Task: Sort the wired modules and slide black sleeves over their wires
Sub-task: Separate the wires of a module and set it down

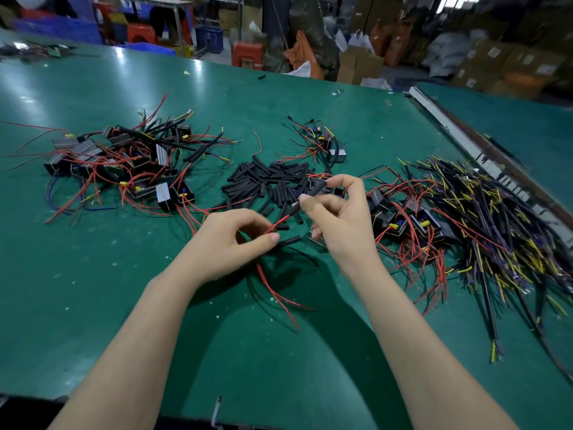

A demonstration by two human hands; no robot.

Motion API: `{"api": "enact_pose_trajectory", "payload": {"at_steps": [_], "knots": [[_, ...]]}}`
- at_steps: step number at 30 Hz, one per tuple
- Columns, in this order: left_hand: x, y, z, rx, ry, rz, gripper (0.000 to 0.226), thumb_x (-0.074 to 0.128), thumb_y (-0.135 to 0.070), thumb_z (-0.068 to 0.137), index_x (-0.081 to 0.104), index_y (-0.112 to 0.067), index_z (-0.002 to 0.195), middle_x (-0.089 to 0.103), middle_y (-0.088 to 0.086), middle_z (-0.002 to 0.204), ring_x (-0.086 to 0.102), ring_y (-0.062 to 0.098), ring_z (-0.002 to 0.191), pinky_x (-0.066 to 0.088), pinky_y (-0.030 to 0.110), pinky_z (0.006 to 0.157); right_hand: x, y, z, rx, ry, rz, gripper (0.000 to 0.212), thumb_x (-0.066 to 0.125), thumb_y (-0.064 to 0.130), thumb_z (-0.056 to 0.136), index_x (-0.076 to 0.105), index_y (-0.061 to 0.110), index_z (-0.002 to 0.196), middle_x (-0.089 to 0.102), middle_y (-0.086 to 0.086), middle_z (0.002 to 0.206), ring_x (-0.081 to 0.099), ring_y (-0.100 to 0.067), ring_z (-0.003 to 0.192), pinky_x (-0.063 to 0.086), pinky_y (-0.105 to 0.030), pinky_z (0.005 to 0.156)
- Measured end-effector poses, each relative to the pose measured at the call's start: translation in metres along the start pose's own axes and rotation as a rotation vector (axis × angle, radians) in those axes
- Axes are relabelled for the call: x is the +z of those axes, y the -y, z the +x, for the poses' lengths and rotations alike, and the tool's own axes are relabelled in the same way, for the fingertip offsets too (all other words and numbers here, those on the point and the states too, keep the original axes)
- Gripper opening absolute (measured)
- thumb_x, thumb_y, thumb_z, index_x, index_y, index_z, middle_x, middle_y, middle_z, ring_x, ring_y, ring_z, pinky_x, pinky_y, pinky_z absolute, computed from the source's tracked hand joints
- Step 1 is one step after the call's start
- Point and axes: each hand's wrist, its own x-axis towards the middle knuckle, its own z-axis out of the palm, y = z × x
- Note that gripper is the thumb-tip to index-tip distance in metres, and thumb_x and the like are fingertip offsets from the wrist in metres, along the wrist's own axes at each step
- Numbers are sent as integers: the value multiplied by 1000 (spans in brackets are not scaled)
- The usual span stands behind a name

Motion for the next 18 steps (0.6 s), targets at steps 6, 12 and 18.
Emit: {"api": "enact_pose_trajectory", "payload": {"at_steps": [6,12,18], "knots": [[7,-6,0,-29,-113,27,11,70,-25,83,76,-16,85,68,-12,74,59,-6,72,41,9,68,0,-1,-2,-9,-35,31,33,67,10,88,38,22,96,66,3,67,43,-12,39,42,-23,46],[27,-17,-2,-76,-213,21,12,71,-29,82,73,-19,75,67,-1,62,54,7,57,39,17,56,15,-11,-14,-70,-34,-68,48,67,9,86,36,27,118,69,4,69,50,-10,47,43,-20,47],[27,-15,1,-207,-271,-184,41,81,-28,71,43,-29,87,69,-17,68,59,2,60,42,10,58,16,-12,-13,-20,30,-54,55,69,10,84,37,29,124,70,6,72,54,-8,54,44,-19,45]]}}
